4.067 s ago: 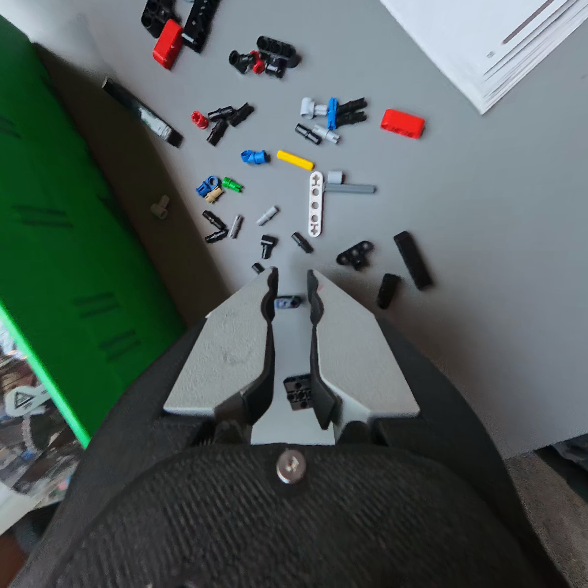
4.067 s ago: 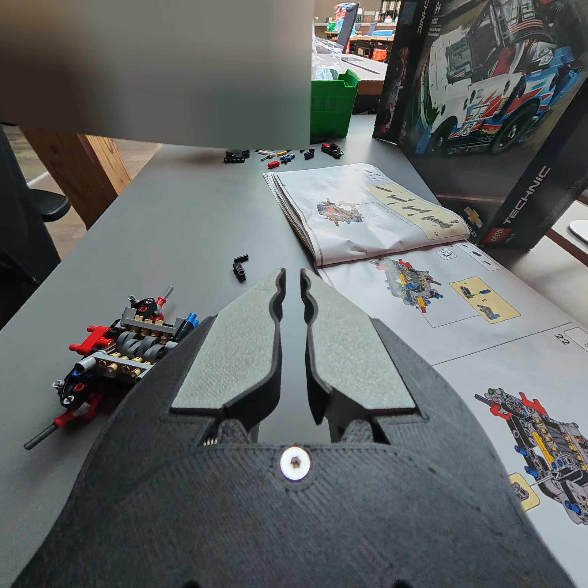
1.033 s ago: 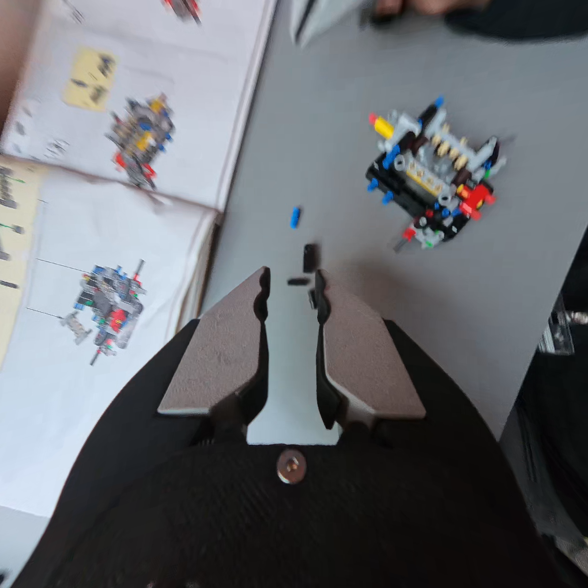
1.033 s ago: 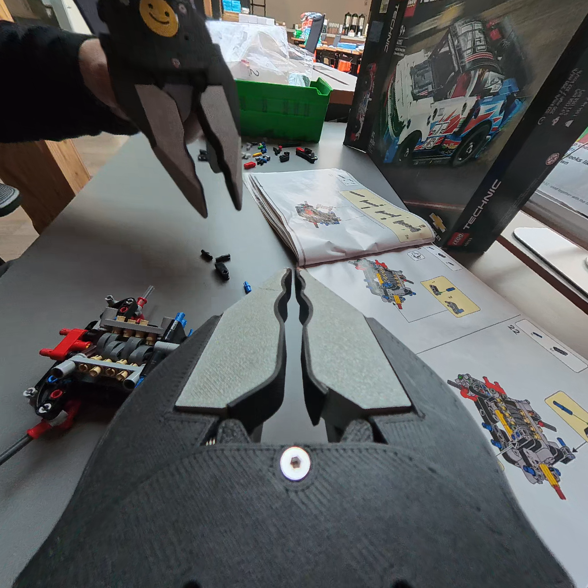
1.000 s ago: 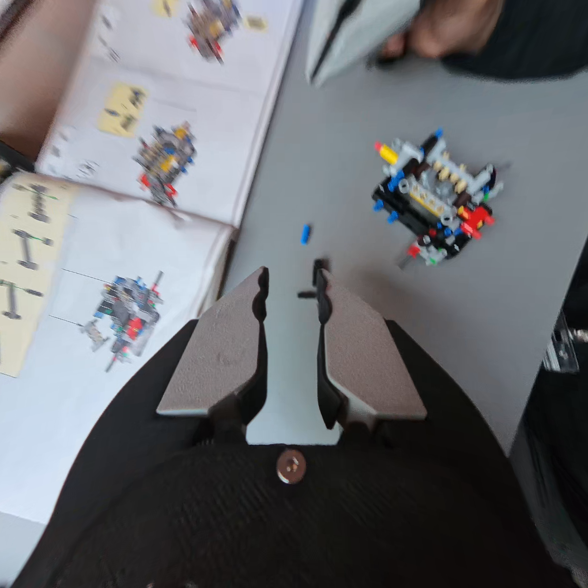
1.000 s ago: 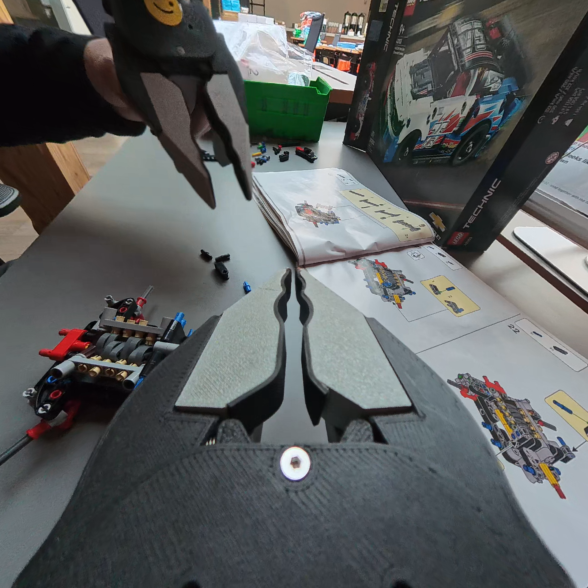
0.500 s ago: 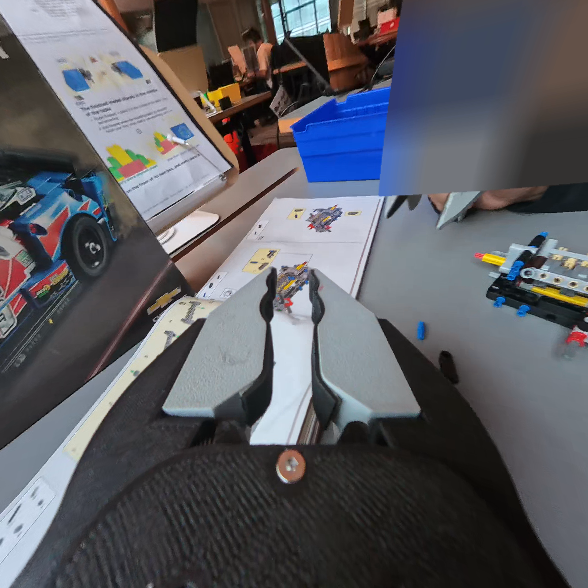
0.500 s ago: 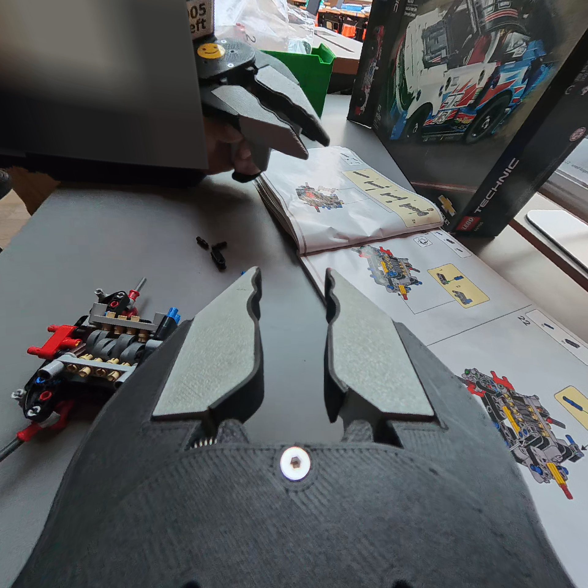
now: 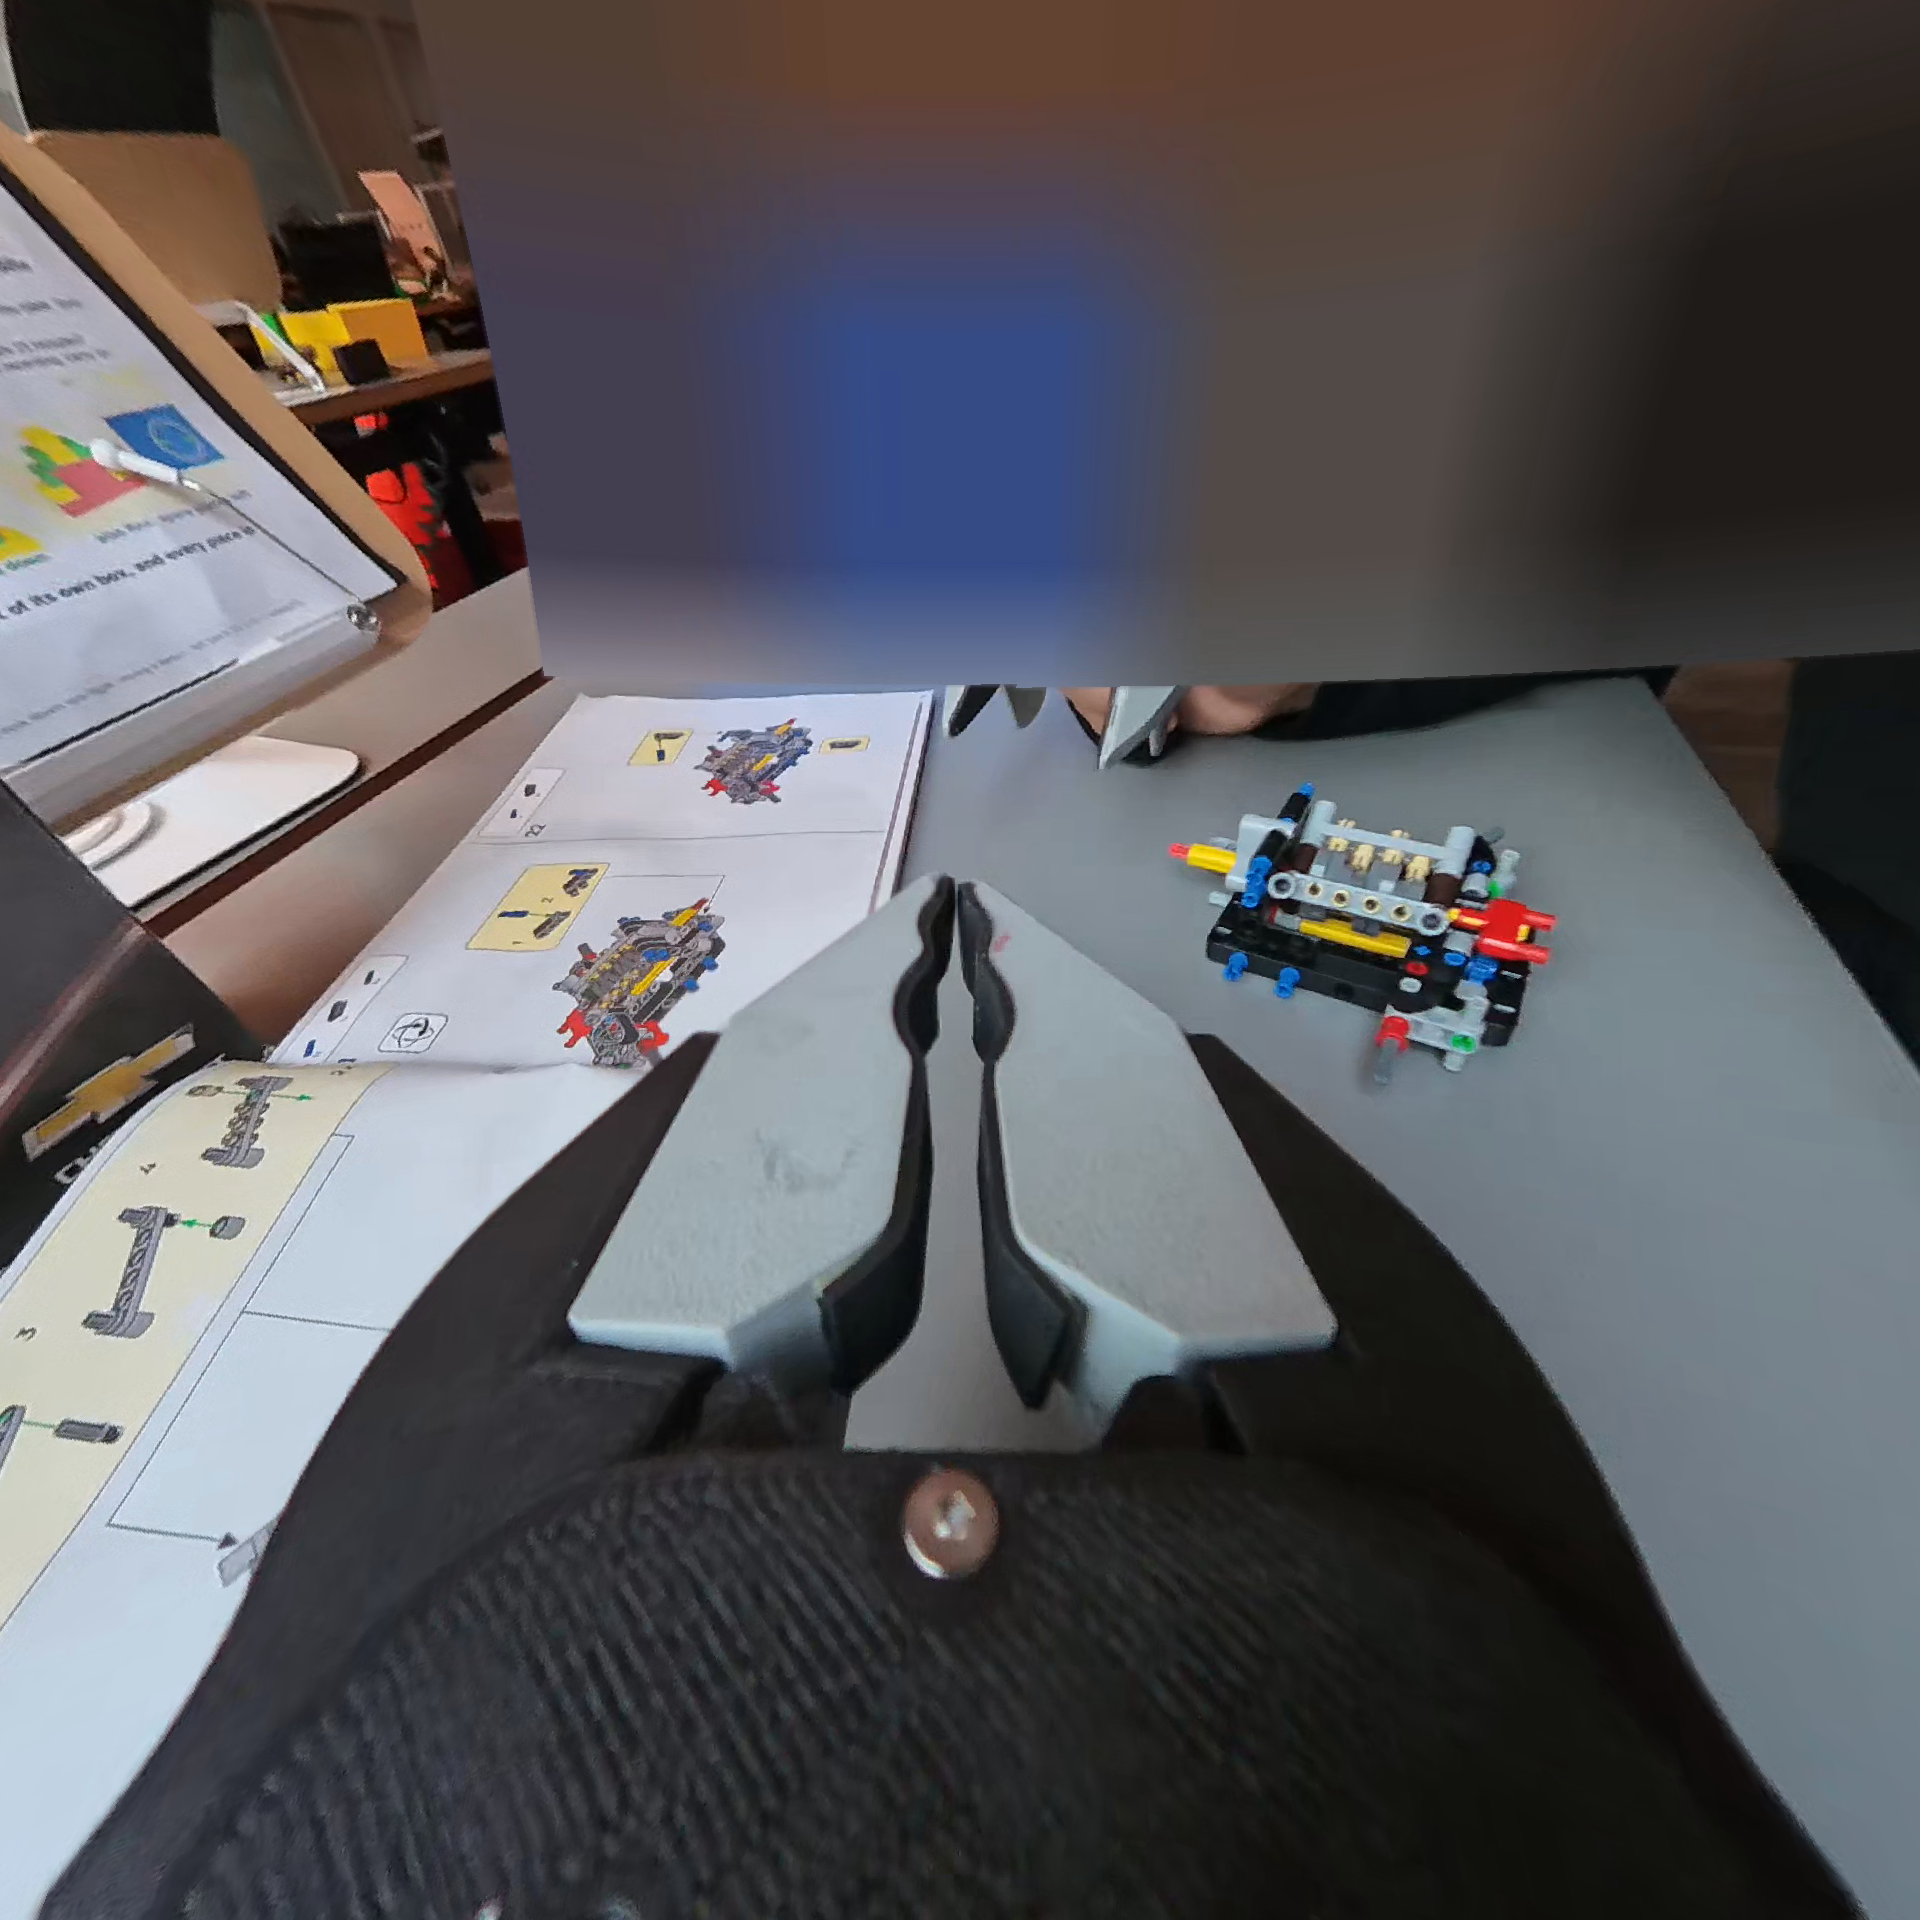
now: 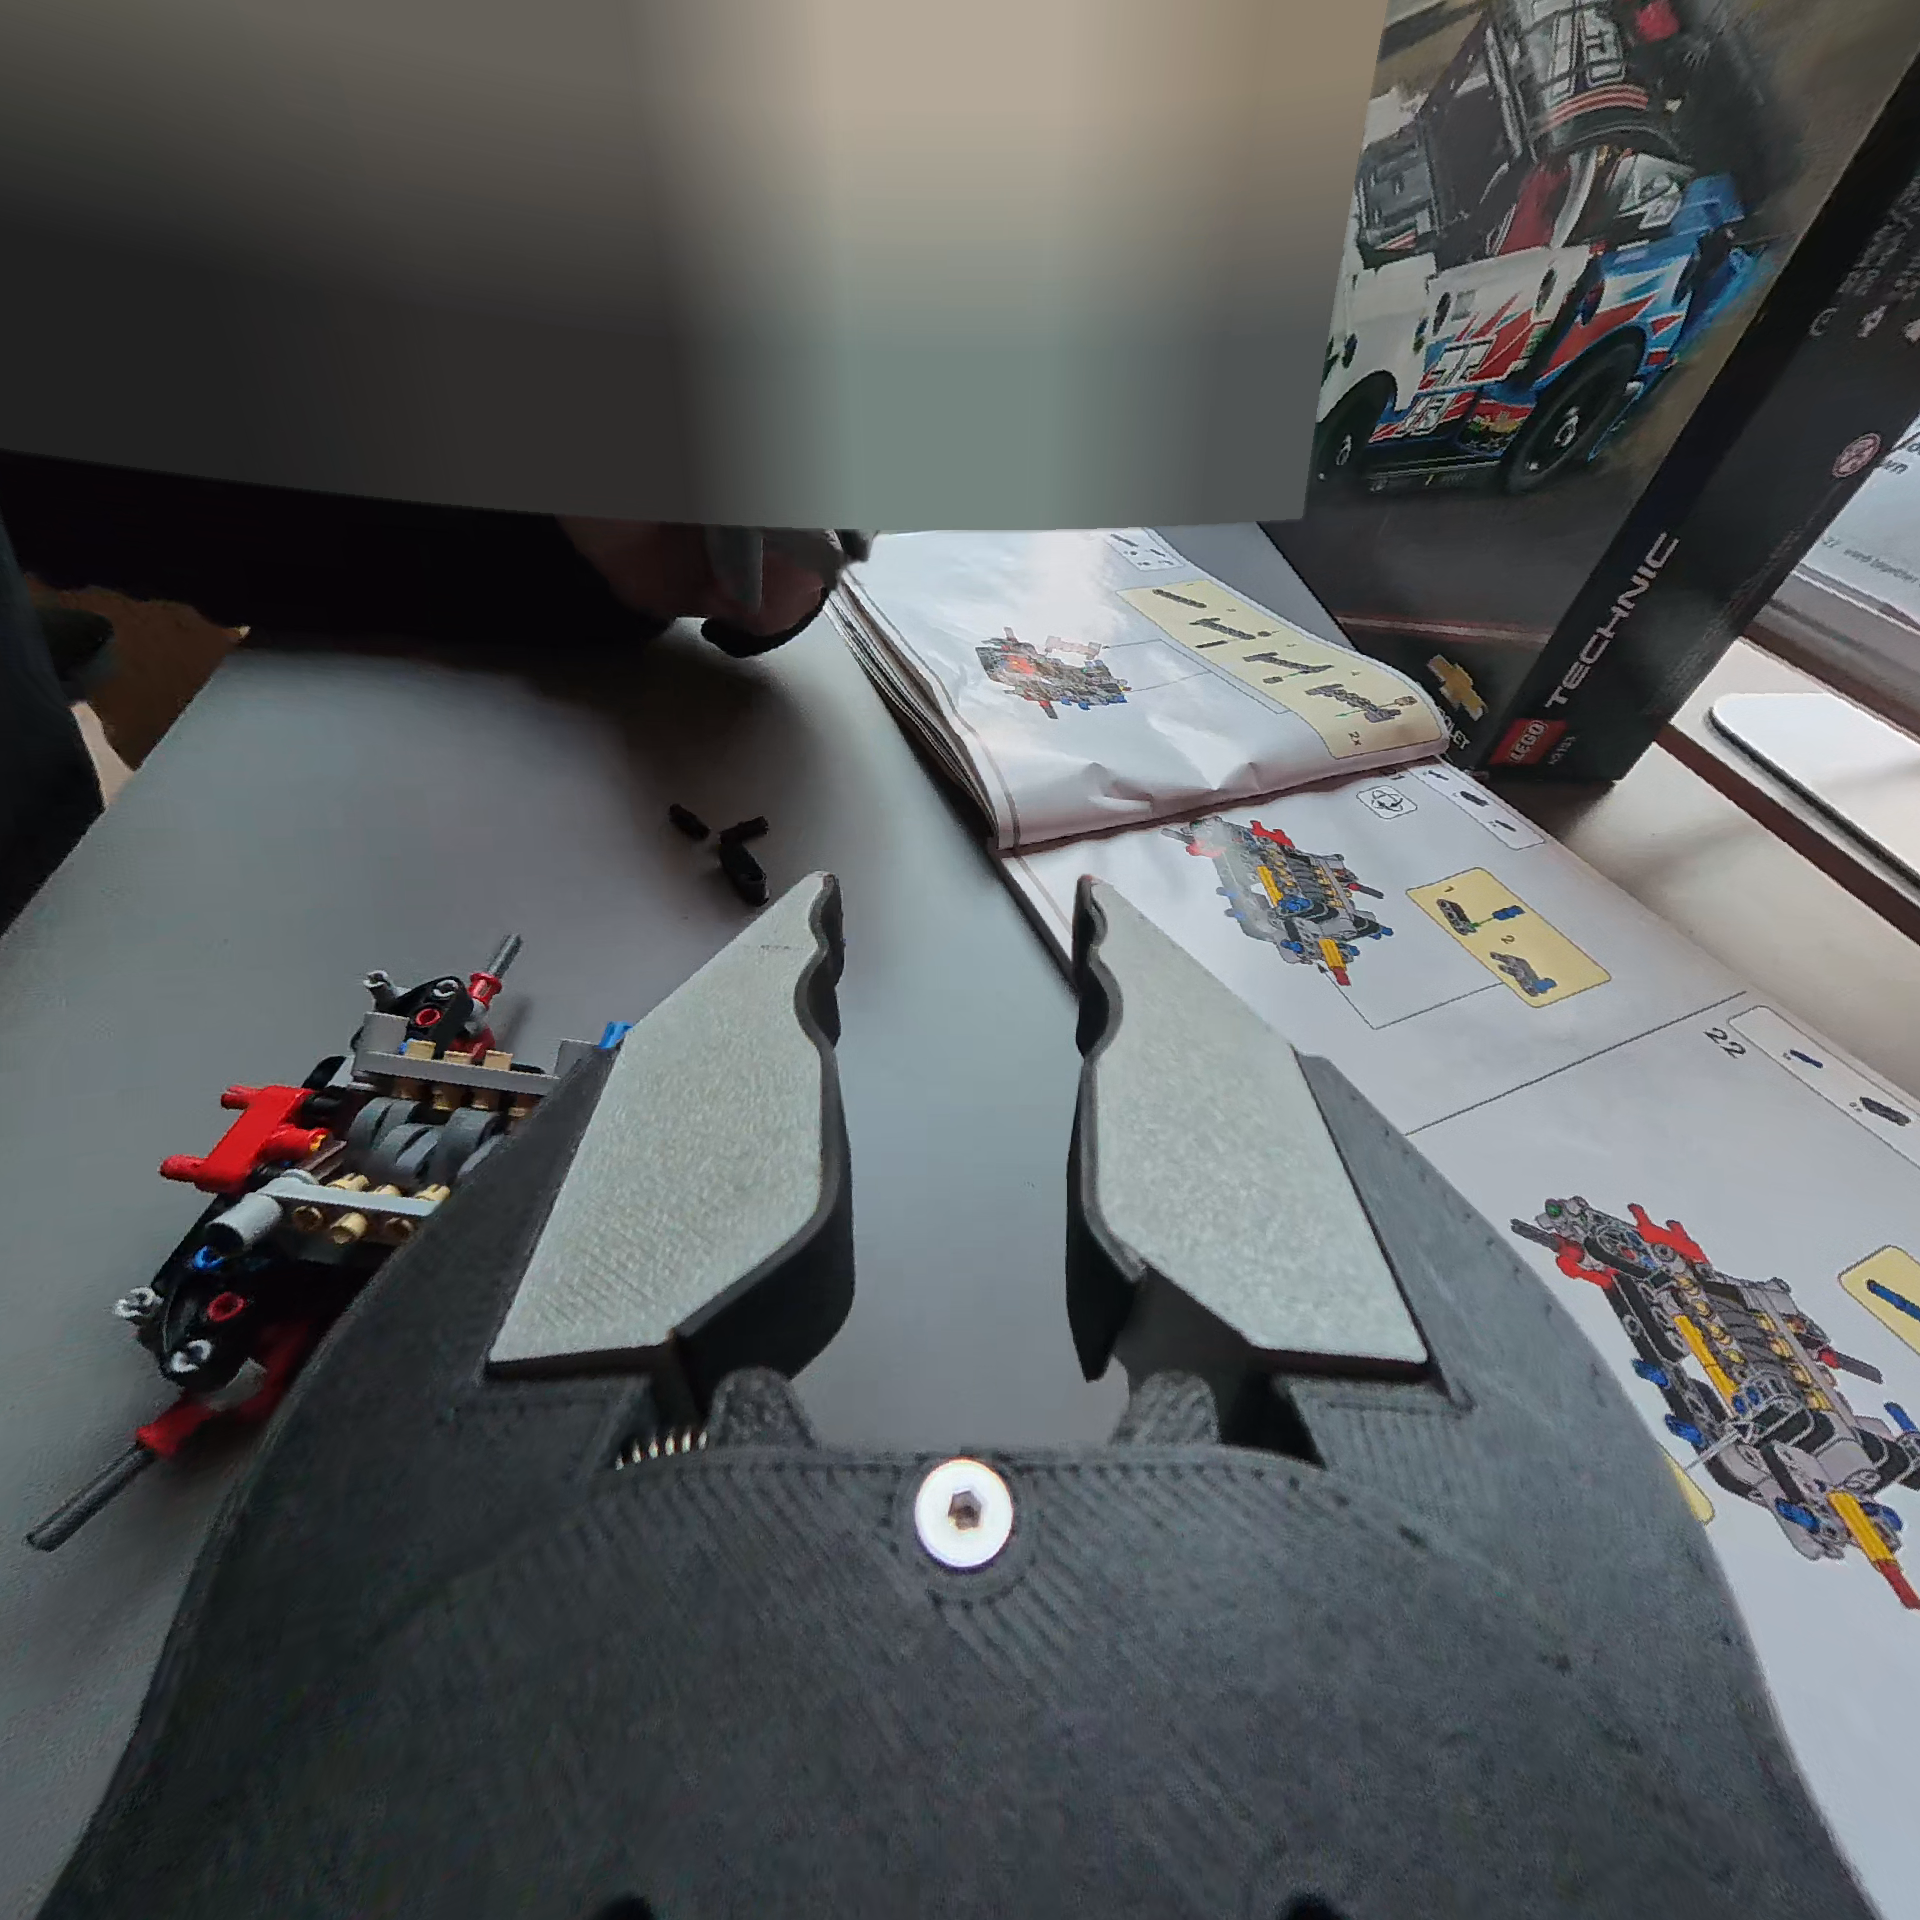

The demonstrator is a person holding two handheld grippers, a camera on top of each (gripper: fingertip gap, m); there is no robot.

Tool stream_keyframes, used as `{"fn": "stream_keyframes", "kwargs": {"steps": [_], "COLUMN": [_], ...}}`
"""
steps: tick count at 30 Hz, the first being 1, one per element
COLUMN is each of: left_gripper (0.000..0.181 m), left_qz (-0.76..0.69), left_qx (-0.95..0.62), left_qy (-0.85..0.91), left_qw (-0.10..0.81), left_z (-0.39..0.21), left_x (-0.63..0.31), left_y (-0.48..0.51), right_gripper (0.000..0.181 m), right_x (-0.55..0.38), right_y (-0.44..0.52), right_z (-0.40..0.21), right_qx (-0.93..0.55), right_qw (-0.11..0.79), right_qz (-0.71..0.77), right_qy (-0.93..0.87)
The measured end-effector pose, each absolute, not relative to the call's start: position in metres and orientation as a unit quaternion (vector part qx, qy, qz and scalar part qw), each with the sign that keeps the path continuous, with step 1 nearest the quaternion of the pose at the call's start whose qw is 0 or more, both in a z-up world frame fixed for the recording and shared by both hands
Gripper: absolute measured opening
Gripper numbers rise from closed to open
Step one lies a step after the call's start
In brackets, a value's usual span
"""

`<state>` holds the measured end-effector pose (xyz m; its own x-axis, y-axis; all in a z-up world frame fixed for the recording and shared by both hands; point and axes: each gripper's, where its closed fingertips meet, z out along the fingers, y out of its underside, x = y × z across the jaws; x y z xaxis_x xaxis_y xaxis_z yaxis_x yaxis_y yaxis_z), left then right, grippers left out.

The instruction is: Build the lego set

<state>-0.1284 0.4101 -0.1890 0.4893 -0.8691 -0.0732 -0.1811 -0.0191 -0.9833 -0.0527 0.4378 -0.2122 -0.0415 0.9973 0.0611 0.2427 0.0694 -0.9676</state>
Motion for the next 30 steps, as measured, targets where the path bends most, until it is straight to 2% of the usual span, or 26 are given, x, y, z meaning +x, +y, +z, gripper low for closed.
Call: {"fn": "stream_keyframes", "kwargs": {"steps": [2,7,10,13,17,24,27,30], "left_gripper": [0.016,0.031,0.03,0.023,0.02,0.016,0.005,0.01], "left_qz": [-0.313,-0.295,-0.303,-0.306,-0.302,-0.3,-0.302,-0.298], "left_qx": [-0.63,-0.62,-0.627,-0.628,-0.643,-0.67,-0.667,-0.678], "left_qy": [0.394,0.363,0.36,0.354,0.361,0.398,0.423,0.43], "left_qw": [0.592,0.63,0.621,0.621,0.605,0.551,0.534,0.516], "left_z": [-0.179,-0.17,-0.171,-0.169,-0.177,-0.201,-0.206,-0.213], "left_x": [-0.131,-0.145,-0.149,-0.153,-0.154,-0.147,-0.142,-0.141], "left_y": [0.407,0.415,0.416,0.416,0.419,0.416,0.409,0.409], "right_gripper": [0.043,0.049,0.046,0.035,0.029,0.021,0.011,0.017], "right_x": [-0.054,-0.056,-0.055,-0.052,-0.05,-0.061,-0.075,-0.093], "right_y": [0.435,0.434,0.437,0.437,0.442,0.428,0.412,0.396], "right_z": [-0.214,-0.216,-0.214,-0.211,-0.221,-0.229,-0.23,-0.242], "right_qx": [-0.53,-0.529,-0.534,-0.53,-0.543,-0.522,-0.484,-0.453], "right_qw": [0.444,0.447,0.44,0.438,0.44,0.391,0.357,0.299], "right_qz": [0.417,0.406,0.421,0.432,0.391,0.376,0.379,0.358], "right_qy": [-0.59,-0.596,-0.586,-0.584,-0.598,-0.658,-0.703,-0.76]}}
